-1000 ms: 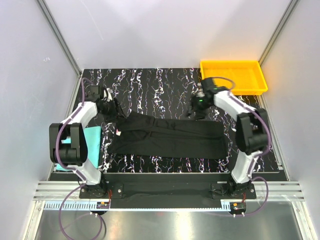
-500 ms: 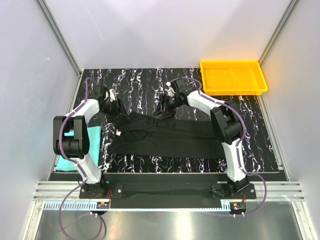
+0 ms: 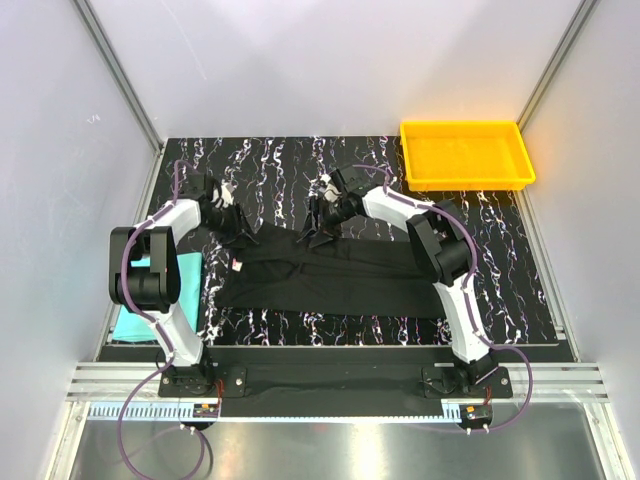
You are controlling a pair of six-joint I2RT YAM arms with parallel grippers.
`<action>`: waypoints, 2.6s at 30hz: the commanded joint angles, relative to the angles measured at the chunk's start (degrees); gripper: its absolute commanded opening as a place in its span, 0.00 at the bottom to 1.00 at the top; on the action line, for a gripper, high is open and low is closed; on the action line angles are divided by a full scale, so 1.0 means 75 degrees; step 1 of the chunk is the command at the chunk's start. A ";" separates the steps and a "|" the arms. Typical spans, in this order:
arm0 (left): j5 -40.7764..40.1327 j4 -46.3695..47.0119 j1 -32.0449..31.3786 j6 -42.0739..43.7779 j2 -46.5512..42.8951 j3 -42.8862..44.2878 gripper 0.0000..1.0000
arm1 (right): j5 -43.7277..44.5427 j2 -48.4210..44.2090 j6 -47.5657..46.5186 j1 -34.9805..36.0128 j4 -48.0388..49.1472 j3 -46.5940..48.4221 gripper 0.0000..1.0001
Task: Fold and stack the t-shirts
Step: Fold the tshirt
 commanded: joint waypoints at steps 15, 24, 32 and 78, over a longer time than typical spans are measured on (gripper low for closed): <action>0.0302 0.0187 0.0066 -0.0120 -0.0731 -0.0485 0.22 | -0.0627 0.0132 0.0443 0.0264 0.0411 0.0018 0.55; 0.0232 0.0187 0.0066 -0.0143 -0.1212 -0.1105 0.18 | -0.0440 -0.0232 0.0455 0.0253 0.0494 -0.0321 0.55; 0.0045 0.0175 0.0078 -0.0096 -0.1528 -0.1551 0.16 | -0.0358 -0.0255 0.0455 0.0253 0.0529 -0.0497 0.55; -0.0084 -0.0223 0.0277 -0.0037 -0.2325 -0.1692 0.02 | -0.0873 -0.0080 0.0021 0.0217 0.0470 -0.0427 0.55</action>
